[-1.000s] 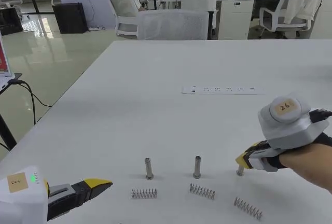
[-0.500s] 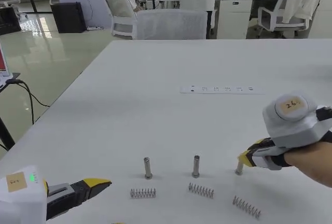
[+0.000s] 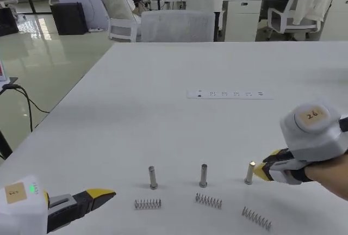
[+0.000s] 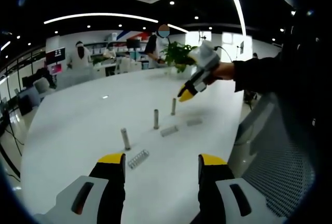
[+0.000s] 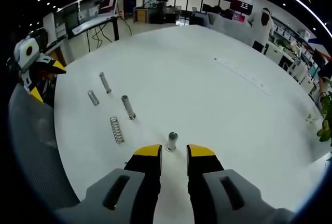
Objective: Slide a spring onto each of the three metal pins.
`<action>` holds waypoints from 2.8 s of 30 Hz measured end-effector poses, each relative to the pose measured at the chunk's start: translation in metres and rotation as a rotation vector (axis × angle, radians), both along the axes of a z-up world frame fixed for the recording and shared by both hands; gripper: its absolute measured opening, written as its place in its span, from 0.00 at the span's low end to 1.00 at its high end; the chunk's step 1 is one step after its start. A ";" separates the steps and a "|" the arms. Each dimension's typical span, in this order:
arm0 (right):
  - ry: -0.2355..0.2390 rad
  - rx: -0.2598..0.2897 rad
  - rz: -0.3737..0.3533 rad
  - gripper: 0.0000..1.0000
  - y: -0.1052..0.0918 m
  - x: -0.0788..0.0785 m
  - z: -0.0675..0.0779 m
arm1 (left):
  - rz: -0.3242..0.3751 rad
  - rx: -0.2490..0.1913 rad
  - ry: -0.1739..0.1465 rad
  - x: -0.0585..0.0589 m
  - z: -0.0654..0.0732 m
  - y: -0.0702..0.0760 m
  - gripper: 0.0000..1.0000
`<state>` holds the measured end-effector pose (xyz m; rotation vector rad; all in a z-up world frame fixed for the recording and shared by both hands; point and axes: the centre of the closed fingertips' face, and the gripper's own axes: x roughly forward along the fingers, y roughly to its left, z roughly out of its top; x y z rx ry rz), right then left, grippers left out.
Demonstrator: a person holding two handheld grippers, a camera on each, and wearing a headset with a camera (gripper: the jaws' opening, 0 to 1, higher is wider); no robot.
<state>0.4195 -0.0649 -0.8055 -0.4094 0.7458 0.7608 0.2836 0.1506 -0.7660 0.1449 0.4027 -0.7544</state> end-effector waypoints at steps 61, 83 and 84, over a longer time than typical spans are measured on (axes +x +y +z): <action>0.178 -0.165 0.210 0.12 0.004 -0.080 -0.059 | -0.023 -0.005 -0.007 0.003 0.002 -0.006 0.50; 0.168 -0.136 0.195 0.07 0.006 -0.079 -0.039 | -0.071 0.005 -0.019 0.005 0.012 -0.012 0.49; 0.163 -0.129 0.196 0.07 0.008 -0.079 -0.035 | -0.073 0.000 -0.020 0.006 0.014 -0.012 0.49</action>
